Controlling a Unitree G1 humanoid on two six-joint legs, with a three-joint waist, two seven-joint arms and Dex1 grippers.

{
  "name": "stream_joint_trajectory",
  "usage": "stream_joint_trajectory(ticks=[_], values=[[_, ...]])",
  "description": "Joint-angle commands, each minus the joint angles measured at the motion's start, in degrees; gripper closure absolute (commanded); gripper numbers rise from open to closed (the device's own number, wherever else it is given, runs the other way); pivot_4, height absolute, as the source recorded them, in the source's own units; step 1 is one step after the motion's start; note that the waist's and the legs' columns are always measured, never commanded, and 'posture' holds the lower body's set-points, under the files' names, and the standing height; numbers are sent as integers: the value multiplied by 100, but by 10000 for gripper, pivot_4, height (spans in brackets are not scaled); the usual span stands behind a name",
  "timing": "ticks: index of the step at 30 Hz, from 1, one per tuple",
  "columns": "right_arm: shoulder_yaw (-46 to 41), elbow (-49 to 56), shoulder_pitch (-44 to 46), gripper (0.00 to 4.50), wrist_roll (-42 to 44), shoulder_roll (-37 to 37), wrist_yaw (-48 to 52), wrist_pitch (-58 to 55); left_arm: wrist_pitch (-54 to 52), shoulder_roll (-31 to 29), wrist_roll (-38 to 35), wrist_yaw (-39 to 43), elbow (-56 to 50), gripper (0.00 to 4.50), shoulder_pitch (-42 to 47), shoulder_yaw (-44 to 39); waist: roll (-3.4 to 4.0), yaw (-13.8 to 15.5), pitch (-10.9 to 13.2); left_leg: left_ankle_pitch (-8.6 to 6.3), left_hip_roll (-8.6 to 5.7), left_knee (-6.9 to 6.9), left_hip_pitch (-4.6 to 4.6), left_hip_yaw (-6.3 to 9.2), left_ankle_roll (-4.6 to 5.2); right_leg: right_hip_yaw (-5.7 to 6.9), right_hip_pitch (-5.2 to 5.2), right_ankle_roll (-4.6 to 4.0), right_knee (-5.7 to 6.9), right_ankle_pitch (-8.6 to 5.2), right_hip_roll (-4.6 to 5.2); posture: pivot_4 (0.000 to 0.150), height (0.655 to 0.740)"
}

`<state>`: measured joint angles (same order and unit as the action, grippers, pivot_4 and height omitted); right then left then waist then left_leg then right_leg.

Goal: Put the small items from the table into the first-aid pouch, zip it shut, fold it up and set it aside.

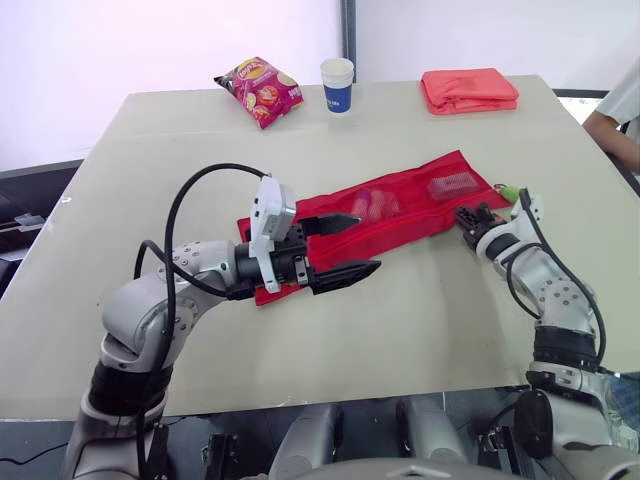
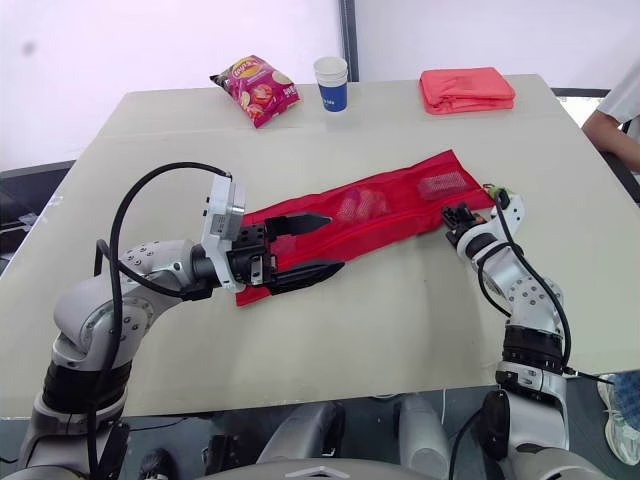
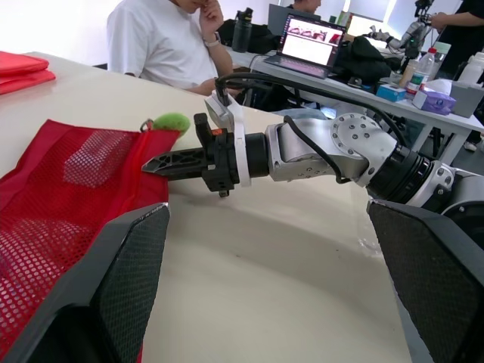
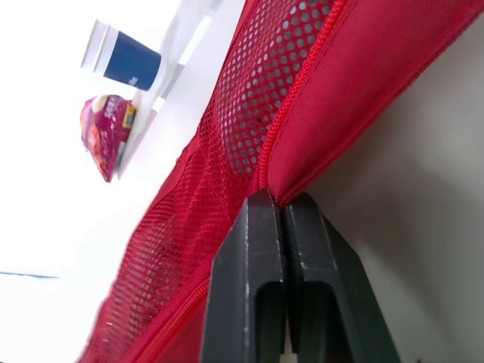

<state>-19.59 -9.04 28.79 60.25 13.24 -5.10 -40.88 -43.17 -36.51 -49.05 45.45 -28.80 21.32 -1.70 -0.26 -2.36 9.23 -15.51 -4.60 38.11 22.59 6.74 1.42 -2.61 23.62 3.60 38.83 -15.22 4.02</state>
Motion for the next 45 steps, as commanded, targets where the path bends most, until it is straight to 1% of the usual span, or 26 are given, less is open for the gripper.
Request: stream_joint_trajectory(ticks=[1,5,8,11,13,15,18,20,24,25,26,28,30,31,33,35,36,37,38,41,42,44,45], values=[[403,619,-189,44624,-873,340,615,416,49,-26,-56,-60,-228,0,40,-131,2,11,2,0,-1,0,2,1,0,1,2,0,0,0,1,1500,7400],[1086,1483,-674,44624,-2058,987,1393,1048,52,-58,-49,-92,-227,0,3,-149,5,37,5,0,-6,1,9,5,-1,4,6,1,-2,0,4,1500,7400],[1788,2386,-1094,44624,-3112,1703,2205,1745,59,-86,-39,-96,-216,0,-49,-167,5,30,5,0,-6,4,11,7,-1,5,6,1,-2,0,4,1500,7400],[2260,3101,-1407,44624,-3735,2167,2766,2197,77,-163,-35,-36,-219,0,-154,-222,4,-2,9,0,-5,0,11,7,-2,5,10,2,-3,-1,2,1500,7400],[2526,3355,-1560,44624,-4118,2382,3068,2451,76,-204,-49,-21,-213,0,-192,-262,3,-8,9,0,2,0,10,6,-3,5,10,2,-1,-1,0,1500,7400],[2753,3555,-1705,44624,-4445,2520,3307,2616,29,-254,-174,-39,-241,0,-240,-397,0,12,11,1,4,1,10,6,-4,6,9,2,-2,-1,1,1500,7400],[3138,3727,-1892,44624,-5063,2767,3619,2922,-140,-428,-599,-20,-345,0,-392,-791,-5,40,14,0,2,5,10,7,-4,7,7,2,-3,-1,3,1500,7400],[3545,3739,-1871,44624,-5615,3002,3941,3176,-296,-767,-937,153,-382,0,-648,-1291,-13,32,19,0,2,5,11,9,-4,8,7,2,-5,-1,4,1500,7400],[3838,3653,-1709,44624,-5937,3008,4354,3263,-470,-1226,-1281,269,-342,0,-950,-1822,-15,46,20,1,4,6,10,14,-6,13,6,1,-4,-1,4,1500,7400],[4005,3552,-1588,44624,-5991,2923,4492,3207,-536,-1390,-1267,322,-292,0,-1121,-2037,-17,55,20,1,4,6,11,14,-6,14,4,2,-5,-1,4,1500,7400],[4139,3453,-1478,44624,-6004,2817,4592,3039,-405,-1388,-1162,354,-255,0,-1285,-2230,-27,16,22,1,4,10,10,15,-6,14,1,1,-5,-1,4,1500,7400],[4272,3279,-1314,44624,-5898,2609,4818,2719,47,-1283,-1043,790,-142,0,-1611,-2457,-27,16,23,0,12,7,4,9,-7,9,0,0,-7,0,3,1500,7400],[4223,3257,-1183,38944,-5635,2449,5042,2397,-28,-1406,-1213,1170,44,0,-1868,-2654,-28,34,24,-1,20,2,4,15,-8,15,-1,-3,-14,0,4,1500,7400],[4133,3305,-1136,36877,-5467,2384,5127,2195,-25,-1442,-1201,1236,137,0,-1945,-2739,-28,48,26,-1,21,1,4,15,-9,15,-1,-4,-16,1,6,1500,7400],[3865,3486,-1077,26935,-5048,2324,5274,1731,98,-1471,-1056,1393,226,0,-2128,-2867,-28,82,26,-1,21,1,6,16,-9,17,-1,-7,-19,2,7,1500,7400],[3588,3779,-1068,18349,-4501,2455,5540,1195,193,-1446,-979,1496,228,0,-2308,-2991,-25,118,28,-1,21,2,8,17,-8,19,-3,-14,-28,8,11,1500,7400],[3315,3995,-1071,13671,-3987,2550,5680,755,238,-1417,-939,1523,228,0,-2436,-3062,-26,141,28,-1,21,2,9,16,-7,18,-3,-14,-30,9,13,1500,7400],[3019,4182,-1066,10755,-3453,2618,5763,316,300,-1388,-873,1561,224,0,-2561,-3113,-26,156,28,-2,21,2,9,17,-7,20,-3,-14,-33,9,15,1500,7400],[2688,4363,-1060,5474,-2831,2695,5828,-128,368,-1346,-807,1576,241,0,-2672,-3155,-25,168,28,-2,22,1,10,19,-7,20,-3,-14,-35,9,17,1500,7400],[1919,4617,-993,5474,-1420,2852,5788,-1049,505,-1244,-704,1566,288,0,-2885,-3216,-26,178,28,-8,25,0,13,27,4,26,-5,-18,-39,11,22,1500,7400],[1663,4559,-889,5474,-1068,2788,5624,-1209,547,-1189,-661,1553,303,0,-2969,-3228,-26,178,28,-15,29,-2,13,29,15,26,-5,-25,-44,16,20,1500,7400],[1351,4345,-629,5474,-635,2612,5230,-1442,649,-1078,-544,1523,336,0,-3136,-3230,-26,160,28,-16,36,-3,14,30,18,27,-6,-32,-49,21,17,1500,7400],[1380,4279,-518,5474,-722,2559,5123,-1400,691,-1009,-492,1502,359,0,-3234,-3229,-25,153,28,-16,40,-6,14,24,18,27,-6,-35,-49,23,13,1500,7400]])
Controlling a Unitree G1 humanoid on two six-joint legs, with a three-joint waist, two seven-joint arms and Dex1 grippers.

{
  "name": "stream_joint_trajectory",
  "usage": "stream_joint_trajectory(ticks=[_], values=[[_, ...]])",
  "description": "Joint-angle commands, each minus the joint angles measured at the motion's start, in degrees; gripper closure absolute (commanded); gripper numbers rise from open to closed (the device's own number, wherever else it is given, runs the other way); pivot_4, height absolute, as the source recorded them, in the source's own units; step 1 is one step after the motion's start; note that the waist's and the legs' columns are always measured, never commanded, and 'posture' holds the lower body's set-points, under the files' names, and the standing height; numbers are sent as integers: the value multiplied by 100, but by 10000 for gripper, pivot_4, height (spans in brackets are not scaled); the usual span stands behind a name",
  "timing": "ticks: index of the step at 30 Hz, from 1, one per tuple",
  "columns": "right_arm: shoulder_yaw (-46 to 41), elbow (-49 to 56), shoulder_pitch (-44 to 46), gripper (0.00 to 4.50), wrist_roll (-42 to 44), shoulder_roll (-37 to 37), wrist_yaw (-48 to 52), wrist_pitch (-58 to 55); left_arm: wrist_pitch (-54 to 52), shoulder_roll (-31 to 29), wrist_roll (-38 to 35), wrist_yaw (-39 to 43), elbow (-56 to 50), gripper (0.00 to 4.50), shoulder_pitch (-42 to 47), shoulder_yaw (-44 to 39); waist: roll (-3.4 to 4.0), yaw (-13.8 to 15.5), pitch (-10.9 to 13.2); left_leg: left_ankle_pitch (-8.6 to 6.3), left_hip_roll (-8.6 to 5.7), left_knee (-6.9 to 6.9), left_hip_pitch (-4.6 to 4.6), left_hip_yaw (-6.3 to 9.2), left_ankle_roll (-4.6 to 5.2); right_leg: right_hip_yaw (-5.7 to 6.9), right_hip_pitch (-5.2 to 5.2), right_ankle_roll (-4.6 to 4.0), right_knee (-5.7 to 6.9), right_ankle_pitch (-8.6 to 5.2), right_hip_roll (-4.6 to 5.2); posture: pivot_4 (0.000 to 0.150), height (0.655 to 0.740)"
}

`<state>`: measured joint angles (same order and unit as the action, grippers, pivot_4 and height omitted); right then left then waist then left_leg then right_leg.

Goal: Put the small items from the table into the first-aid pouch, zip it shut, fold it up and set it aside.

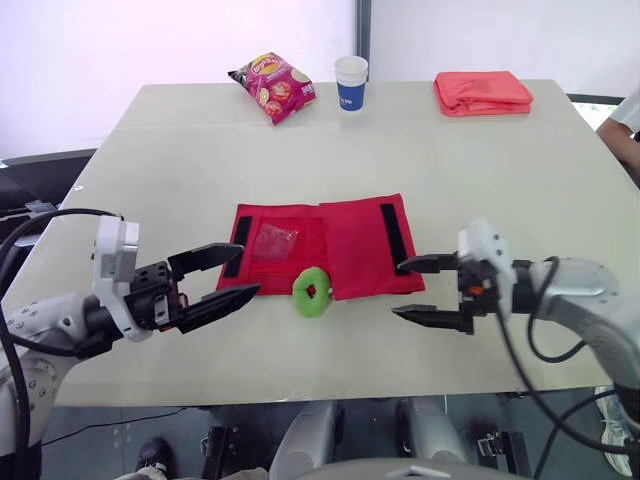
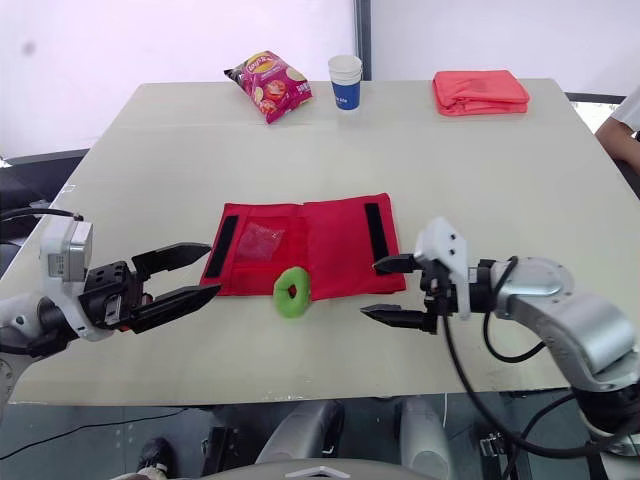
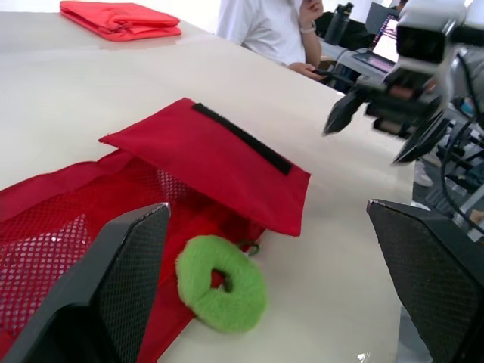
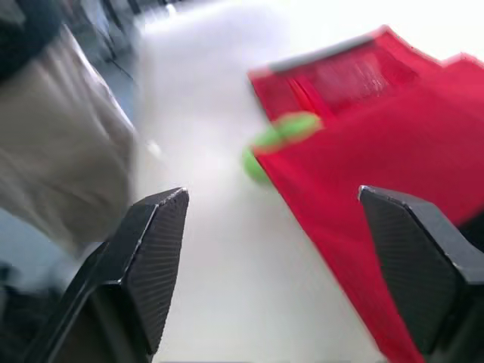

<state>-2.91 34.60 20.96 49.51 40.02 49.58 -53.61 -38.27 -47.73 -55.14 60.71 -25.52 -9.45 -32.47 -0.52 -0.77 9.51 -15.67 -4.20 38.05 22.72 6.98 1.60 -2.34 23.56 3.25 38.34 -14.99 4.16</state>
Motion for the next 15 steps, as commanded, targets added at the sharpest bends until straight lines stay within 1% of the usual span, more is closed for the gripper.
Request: stream_joint_trajectory(ticks=[1,4,5,6,7,8,9,10,13,15], values=[[-135,-182,366,5474,91,-173,-451,6,203,188,123,-58,54,0,-260,-161,1,-17,0,0,3,-1,0,-2,-1,0,1,-1,0,1,-2,1500,7400],[423,-531,530,5474,-755,-298,-541,601,214,405,131,-169,66,0,-560,-195,0,-7,0,8,13,-5,-2,-9,-15,3,3,-2,-2,1,-9,1500,7400],[481,-627,568,10493,-787,-382,-498,699,221,481,140,-214,78,0,-659,-214,0,-5,-1,13,15,-6,-1,-10,-23,4,3,-2,-6,1,-10,1500,7400],[511,-717,628,13557,-791,-470,-445,785,229,568,154,-280,106,0,-760,-244,0,-4,0,14,15,-7,0,-11,-24,5,3,-2,-10,1,-10,1500,7400],[522,-774,674,18550,-778,-540,-408,827,239,616,162,-318,136,0,-819,-267,1,-4,0,14,16,-8,1,-13,-24,4,3,-2,-12,1,-10,1500,7400],[652,-898,763,21751,-1013,-544,-351,1021,222,694,136,-393,178,0,-891,-304,1,2,0,14,16,-8,1,-15,-24,2,3,-1,-13,1,-9,1500,7400],[762,-994,829,27907,-1214,-543,-314,1175,212,738,112,-441,214,0,-935,-331,1,1,0,14,16,-7,3,-14,-24,4,3,-1,-14,2,-9,1500,7400],[843,-1126,914,29085,-1317,-556,-269,1238,244,801,153,-474,264,0,-1014,-343,1,4,0,14,16,-7,3,-14,-24,4,3,-1,-14,2,-9,1500,7400],[871,-1698,1195,43041,-1454,-697,-348,1214,272,918,188,-577,377,0,-1126,-387,0,-5,-1,14,17,-7,-1,-16,-23,6,3,-3,-18,10,-12,1500,7400],[878,-2042,1277,41315,-1524,-675,-215,1207,403,972,345,-634,458,0,-1156,-354,0,-1,-1,14,20,-7,-1,-14,-24,8,3,-4,-19,11,-14,1500,7400]])
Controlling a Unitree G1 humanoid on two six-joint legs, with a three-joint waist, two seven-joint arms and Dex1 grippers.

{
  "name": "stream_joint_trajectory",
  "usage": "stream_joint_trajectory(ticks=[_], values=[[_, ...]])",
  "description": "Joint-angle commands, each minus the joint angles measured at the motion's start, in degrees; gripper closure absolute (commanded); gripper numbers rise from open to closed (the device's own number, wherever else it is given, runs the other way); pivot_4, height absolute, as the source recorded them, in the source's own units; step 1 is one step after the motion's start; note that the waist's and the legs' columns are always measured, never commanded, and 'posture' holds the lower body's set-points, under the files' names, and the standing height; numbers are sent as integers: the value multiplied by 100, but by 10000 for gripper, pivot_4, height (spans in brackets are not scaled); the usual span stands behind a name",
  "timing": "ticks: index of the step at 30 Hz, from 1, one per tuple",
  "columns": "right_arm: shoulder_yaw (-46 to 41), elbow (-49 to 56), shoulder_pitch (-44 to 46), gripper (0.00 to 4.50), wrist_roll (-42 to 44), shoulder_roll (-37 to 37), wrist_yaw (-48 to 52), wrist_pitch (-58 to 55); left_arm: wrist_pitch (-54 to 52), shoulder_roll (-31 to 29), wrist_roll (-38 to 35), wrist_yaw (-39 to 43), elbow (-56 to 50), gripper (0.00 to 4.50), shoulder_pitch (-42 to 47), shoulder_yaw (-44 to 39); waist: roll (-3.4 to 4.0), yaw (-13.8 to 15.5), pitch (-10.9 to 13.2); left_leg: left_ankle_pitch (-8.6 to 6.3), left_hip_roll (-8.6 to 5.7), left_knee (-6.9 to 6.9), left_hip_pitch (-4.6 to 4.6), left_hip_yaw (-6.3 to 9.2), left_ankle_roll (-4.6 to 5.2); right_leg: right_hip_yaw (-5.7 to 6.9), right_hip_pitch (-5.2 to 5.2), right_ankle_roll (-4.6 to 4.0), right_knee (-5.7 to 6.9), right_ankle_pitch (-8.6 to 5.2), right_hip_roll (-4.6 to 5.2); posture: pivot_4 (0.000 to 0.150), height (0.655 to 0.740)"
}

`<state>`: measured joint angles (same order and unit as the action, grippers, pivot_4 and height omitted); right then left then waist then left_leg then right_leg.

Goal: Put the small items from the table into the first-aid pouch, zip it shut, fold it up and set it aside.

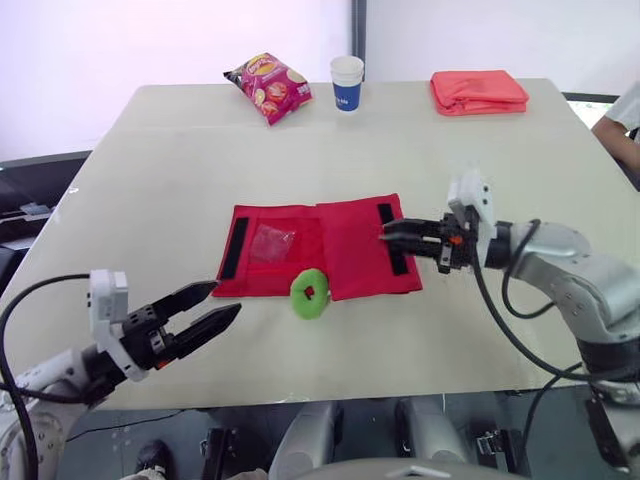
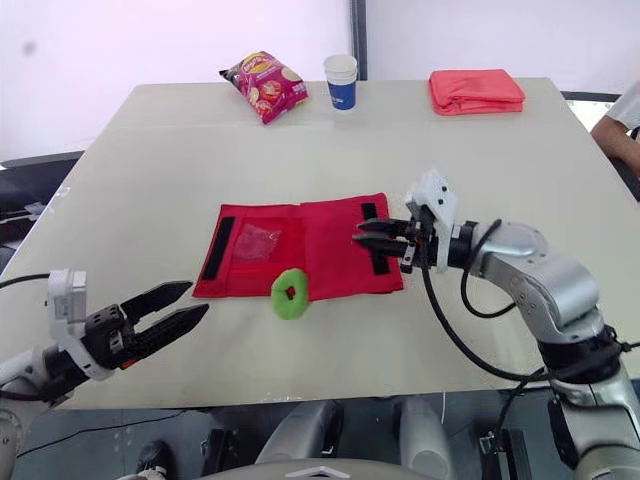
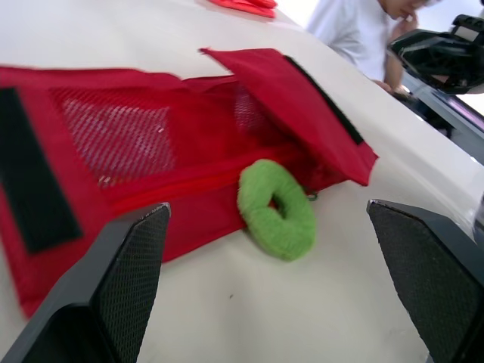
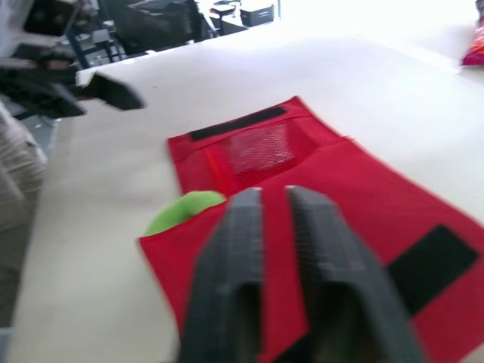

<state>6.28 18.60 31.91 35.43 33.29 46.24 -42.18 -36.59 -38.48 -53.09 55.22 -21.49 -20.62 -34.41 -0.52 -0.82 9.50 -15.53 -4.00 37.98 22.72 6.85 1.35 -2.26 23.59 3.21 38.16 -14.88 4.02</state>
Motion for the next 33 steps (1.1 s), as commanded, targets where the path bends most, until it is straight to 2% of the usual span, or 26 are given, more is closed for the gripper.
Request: stream_joint_trajectory(ticks=[1,2,3,6,10,14,15,17,22,28,30,33], values=[[-4,-541,198,38023,-182,19,188,111,307,62,222,-92,107,0,-43,-140,0,22,0,0,0,0,1,0,0,0,0,0,0,0,0,1500,7400],[83,-587,216,35172,-280,51,277,201,364,80,280,-121,171,0,-24,-135,0,22,0,0,0,0,3,5,-1,2,-1,-1,-6,1,1,1500,7400],[153,-628,260,29428,-357,27,336,271,397,101,299,-161,242,0,14,-147,0,18,0,0,-1,-1,3,3,-1,3,-1,-1,-7,1,1,1500,7400],[458,-846,524,18839,-682,-288,358,560,437,130,287,-234,368,0,138,-118,0,-26,0,0,1,-2,3,-1,-1,-1,0,-1,-8,2,0,1500,7400],[1025,-1319,844,18839,-1322,-666,491,1108,487,184,322,-300,361,0,238,-25,-1,-49,-1,4,11,-14,1,-3,-7,0,2,-8,-8,6,-10,1500,7400],[1259,-2159,1189,31523,-1672,-1126,586,1471,480,253,266,-405,193,0,238,-13,-1,-40,-1,5,10,-17,1,-5,-10,-2,4,-8,-15,7,-8,1500,7400],[1385,-2418,1279,36866,-1894,-1176,594,1623,478,254,248,-409,165,0,218,-37,-1,-40,-1,6,10,-17,1,-5,-10,-2,5,-8,-14,7,-8,1500,7400],[1832,-2929,1438,44350,-2503,-1105,697,1896,480,267,229,-429,97,0,167,-65,0,-39,-1,9,9,-18,1,-4,-16,0,9,-11,-13,10,-9,1500,7400],[2417,-4372,1784,44350,-3548,-1336,482,2607,470,268,205,-483,69,0,196,-72,-9,-37,-20,13,11,-22,-8,-3,-23,1,6,-13,-11,11,-13,1500,7400],[2447,-6508,2304,44350,-4221,-2022,-226,3154,413,247,219,-577,61,0,340,88,-12,-45,-119,26,21,-88,-102,-1,-45,-7,-54,-33,-20,17,-36,1500,7400],[2431,-6855,2374,44350,-4343,-2119,-293,3305,390,221,236,-562,71,0,364,151,-2,-33,-147,26,21,-89,-104,3,-45,-3,-60,-34,-25,17,-43,1500,7400],[2216,-6649,2316,44350,-4190,-2134,1,3442,372,198,261,-541,121,0,395,181,-18,-10,-192,26,20,-89,-104,8,-46,2,-63,-34,-29,17,-45,1500,7400]])
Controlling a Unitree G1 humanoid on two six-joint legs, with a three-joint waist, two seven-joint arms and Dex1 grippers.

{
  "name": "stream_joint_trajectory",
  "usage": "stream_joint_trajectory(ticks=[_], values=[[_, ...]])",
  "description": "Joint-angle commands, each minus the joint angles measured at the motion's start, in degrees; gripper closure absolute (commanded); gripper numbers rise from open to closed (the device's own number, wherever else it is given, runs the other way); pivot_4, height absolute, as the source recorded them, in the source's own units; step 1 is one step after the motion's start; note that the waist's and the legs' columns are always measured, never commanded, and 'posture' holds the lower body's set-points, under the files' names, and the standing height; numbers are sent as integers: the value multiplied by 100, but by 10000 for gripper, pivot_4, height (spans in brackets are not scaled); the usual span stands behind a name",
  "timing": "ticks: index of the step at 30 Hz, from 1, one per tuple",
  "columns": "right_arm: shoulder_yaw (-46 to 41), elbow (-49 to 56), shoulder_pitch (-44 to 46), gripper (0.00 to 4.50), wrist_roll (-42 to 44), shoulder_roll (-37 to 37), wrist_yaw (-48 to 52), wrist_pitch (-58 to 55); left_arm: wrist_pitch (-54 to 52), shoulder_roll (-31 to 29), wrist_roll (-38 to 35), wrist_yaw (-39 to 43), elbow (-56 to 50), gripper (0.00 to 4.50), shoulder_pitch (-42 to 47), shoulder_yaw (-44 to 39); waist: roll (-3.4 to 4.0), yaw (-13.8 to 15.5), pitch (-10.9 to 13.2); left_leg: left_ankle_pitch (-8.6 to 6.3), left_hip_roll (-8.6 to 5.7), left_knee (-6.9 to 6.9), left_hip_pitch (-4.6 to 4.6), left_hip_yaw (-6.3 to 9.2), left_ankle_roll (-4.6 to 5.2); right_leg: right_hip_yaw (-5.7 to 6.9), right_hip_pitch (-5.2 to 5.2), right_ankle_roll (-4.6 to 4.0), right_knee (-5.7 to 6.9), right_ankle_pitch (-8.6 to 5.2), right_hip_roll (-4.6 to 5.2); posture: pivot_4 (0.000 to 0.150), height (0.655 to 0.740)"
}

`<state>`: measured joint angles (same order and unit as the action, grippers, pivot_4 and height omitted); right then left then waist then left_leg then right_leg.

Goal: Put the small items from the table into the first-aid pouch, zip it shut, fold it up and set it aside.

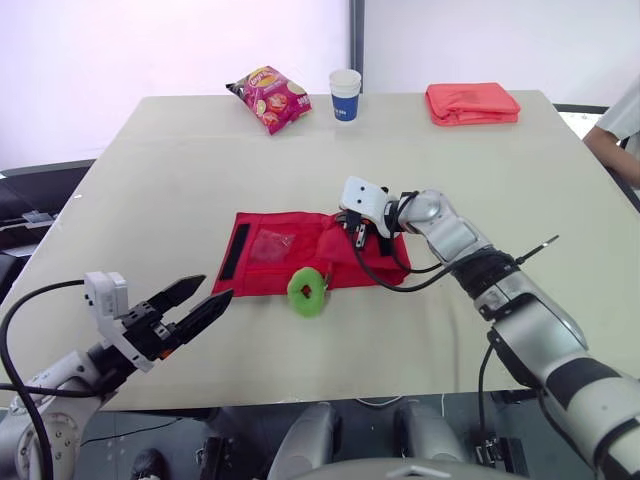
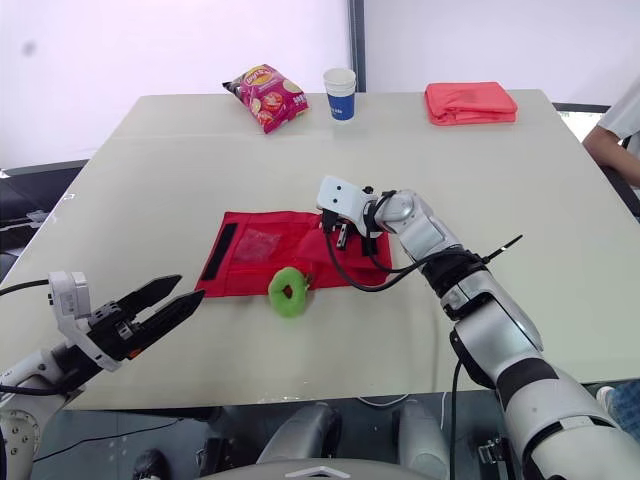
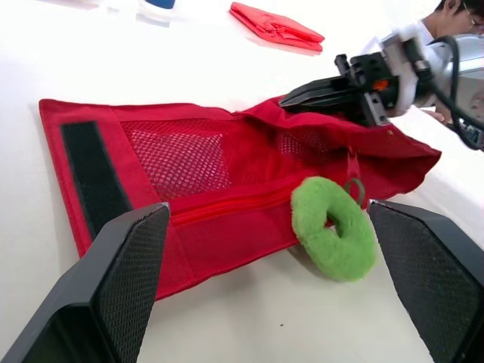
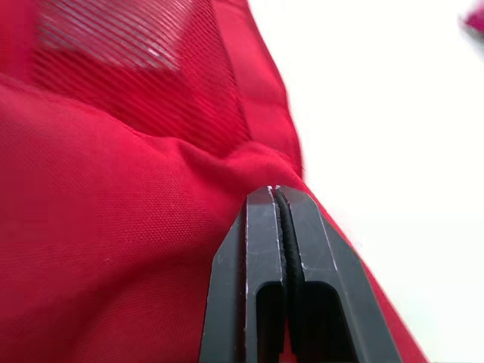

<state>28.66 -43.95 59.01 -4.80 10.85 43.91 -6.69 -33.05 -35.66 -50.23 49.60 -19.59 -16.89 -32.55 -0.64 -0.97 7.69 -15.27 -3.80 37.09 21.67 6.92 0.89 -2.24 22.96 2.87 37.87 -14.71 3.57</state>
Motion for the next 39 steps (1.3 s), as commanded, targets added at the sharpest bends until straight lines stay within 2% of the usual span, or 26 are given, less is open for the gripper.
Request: stream_joint_trajectory(ticks=[1,6,8,9,10,12,13,14,16,17,18,19,20,26,34,37,39], values=[[-163,-161,-457,44350,4,109,416,-120,-14,-97,-29,10,-41,0,39,-3,-7,8,-14,0,0,0,0,2,0,2,-1,0,-1,0,0,1500,7400],[-1203,1781,-899,44350,1408,109,1290,-762,-290,-199,-112,-97,155,0,173,-2,-3,-2,-8,-1,1,0,6,11,0,5,0,-2,-7,-1,2,1500,7400],[-1460,2496,-1062,44350,1834,219,1497,-1197,-432,-250,-168,-144,222,0,230,-17,43,-28,26,-4,2,1,15,8,4,0,8,-1,-7,-1,4,1500,7400],[-1581,2987,-1188,39433,2070,365,1633,-1442,-558,-295,-233,-176,267,0,263,-34,51,-29,33,-6,2,0,22,1,8,-10,22,-1,0,-1,7,1500,7400],[-1706,3433,-1306,37922,2307,509,1736,-1704,-721,-339,-316,-243,300,0,297,-54,55,-36,36,-5,2,0,35,1,7,-9,34,-1,4,-1,8,1500,7400],[-2007,4251,-1553,28985,2712,869,1771,-2200,-1156,-506,-371,-462,353,0,296,-36,58,-29,39,2,6,3,76,13,-4,-3,70,-1,8,0,7,1500,7400],[-2104,4540,-1658,22931,2853,1029,1782,-2392,-1291,-551,-409,-521,368,0,290,-39,60,-34,40,3,5,5,86,14,-6,-1,80,-1,8,0,6,1500,7400],[-2211,4824,-1798,20322,2960,1241,1807,-2539,-1473,-558,-530,-616,415,0,305,-95,60,-34,40,3,5,5,87,11,-5,-2,80,-1,7,0,8,1500,7400],[-2427,5244,-2204,14370,3035,1734,1879,-2734,-1888,-511,-784,-1011,861,0,495,-322,58,-85,41,2,5,3,83,6,-4,-5,78,0,8,0,9,1500,7400],[-2497,5365,-2363,13477,3052,1892,1862,-2779,-1991,-486,-799,-1186,1043,0,589,-387,57,-70,43,-1,6,4,85,11,1,-2,77,0,8,0,10,1500,7400],[-2542,5447,-2478,9574,3094,1986,1826,-2818,-2075,-460,-813,-1360,1180,0,681,-436,60,-45,47,-10,6,4,86,15,15,0,78,-1,4,0,10,1500,7400],[-2557,5509,-2541,3034,3143,2035,1780,-2847,-2129,-447,-823,-1462,1242,0,735,-466,57,-47,50,-10,3,6,89,14,16,4,80,0,5,0,14,1500,7400],[-2563,5549,-2615,273,3140,2069,1723,-2806,-2222,-455,-834,-1562,1339,0,789,-494,55,-62,52,-8,2,8,89,11,13,2,80,0,8,0,14,1500,7400],[-2344,5149,-2790,273,2674,2038,1539,-2108,-2407,-557,-819,-1698,1757,0,1068,-618,51,-100,52,3,5,8,86,7,-6,-4,79,1,9,1,12,1500,7400],[-2185,4228,-2374,273,2422,1952,1748,-1552,-2931,-689,-803,-1784,2286,0,1513,-478,49,-97,54,4,3,10,87,4,-7,-5,80,1,10,1,14,1500,7400],[-2204,4269,-2356,273,2497,1933,1811,-1593,-3169,-517,-874,-1891,2290,0,1736,-320,49,-74,54,4,3,10,87,5,-7,-5,79,1,9,1,15,1500,7400],[-2233,4394,-2403,273,2560,1962,1848,-1667,-3510,-328,-1223,-2048,1984,0,1750,-364,49,-42,54,4,1,11,87,5,-7,-5,78,1,9,1,19,1500,7400]])
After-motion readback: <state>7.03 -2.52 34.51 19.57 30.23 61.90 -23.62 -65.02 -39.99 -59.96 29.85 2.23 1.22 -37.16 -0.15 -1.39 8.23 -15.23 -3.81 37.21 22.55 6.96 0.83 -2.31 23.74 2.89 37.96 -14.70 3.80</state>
